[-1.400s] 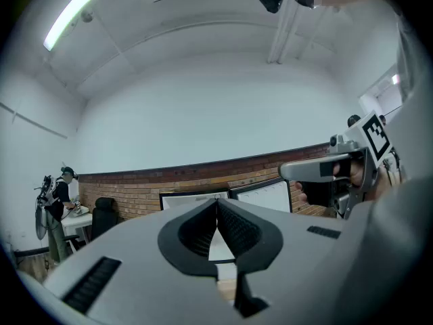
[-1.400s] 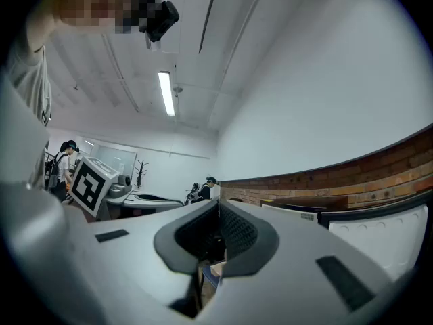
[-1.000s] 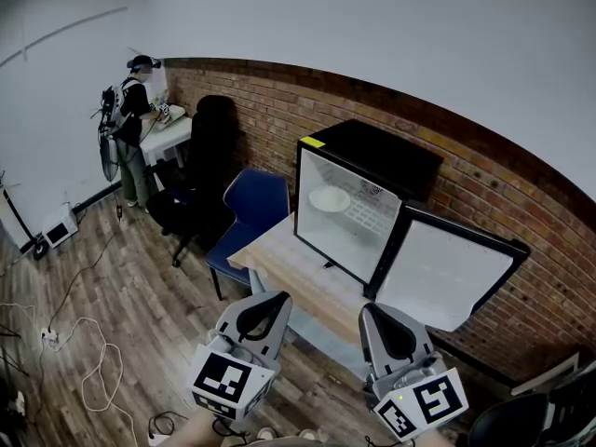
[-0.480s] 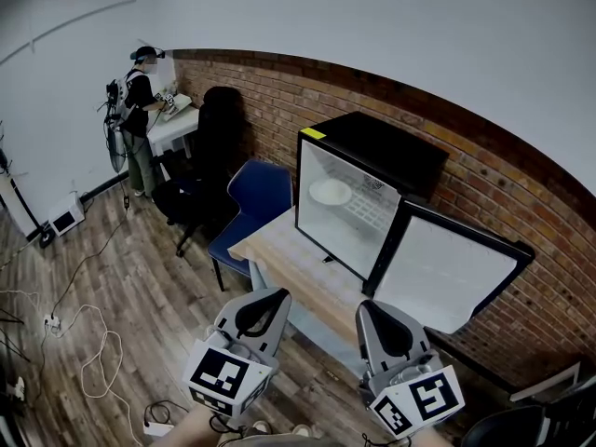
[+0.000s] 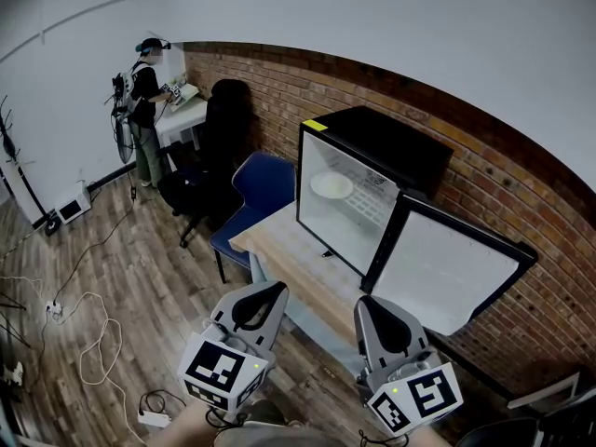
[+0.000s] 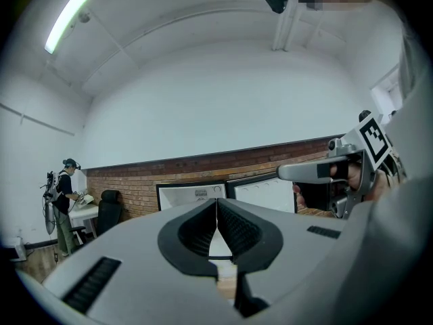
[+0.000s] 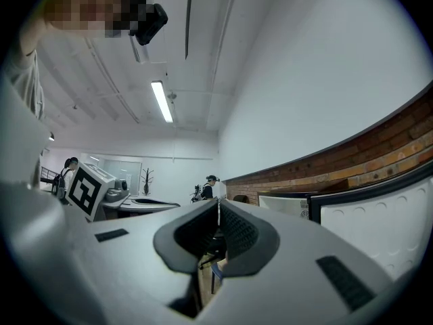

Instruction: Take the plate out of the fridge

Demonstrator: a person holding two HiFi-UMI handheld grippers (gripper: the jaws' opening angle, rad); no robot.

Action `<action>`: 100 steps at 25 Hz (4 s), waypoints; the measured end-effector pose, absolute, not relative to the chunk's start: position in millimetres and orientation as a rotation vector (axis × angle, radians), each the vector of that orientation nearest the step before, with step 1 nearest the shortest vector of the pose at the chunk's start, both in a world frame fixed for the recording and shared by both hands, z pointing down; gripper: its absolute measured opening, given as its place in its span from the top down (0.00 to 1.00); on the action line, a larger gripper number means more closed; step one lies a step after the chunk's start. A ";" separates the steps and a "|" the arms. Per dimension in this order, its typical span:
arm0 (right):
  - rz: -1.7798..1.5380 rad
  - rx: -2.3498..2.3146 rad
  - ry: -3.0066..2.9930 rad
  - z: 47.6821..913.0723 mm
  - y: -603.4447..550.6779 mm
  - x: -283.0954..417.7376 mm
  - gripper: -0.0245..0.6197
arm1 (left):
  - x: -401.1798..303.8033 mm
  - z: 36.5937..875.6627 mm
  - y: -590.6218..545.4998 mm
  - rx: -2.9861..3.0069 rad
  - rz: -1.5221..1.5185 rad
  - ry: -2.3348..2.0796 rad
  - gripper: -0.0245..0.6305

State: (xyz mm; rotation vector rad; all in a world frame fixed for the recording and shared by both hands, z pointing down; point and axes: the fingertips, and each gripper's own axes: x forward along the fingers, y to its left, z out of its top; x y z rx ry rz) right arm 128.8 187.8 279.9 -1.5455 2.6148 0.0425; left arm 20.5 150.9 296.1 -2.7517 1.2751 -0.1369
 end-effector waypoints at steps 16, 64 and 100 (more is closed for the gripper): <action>0.046 -1.527 2.614 296.8 150.9 126.8 0.91 | 20.1 309.4 116.9 -2.733 -0.119 1.280 0.93; -0.555 -1.862 2.223 376.4 -200.1 99.0 0.91 | -0.4 362.2 -248.3 -3.204 -0.205 0.812 0.93; -1.173 -1.770 1.772 489.7 -271.0 179.4 0.73 | 91.0 462.5 -332.5 -3.917 -0.089 0.769 0.70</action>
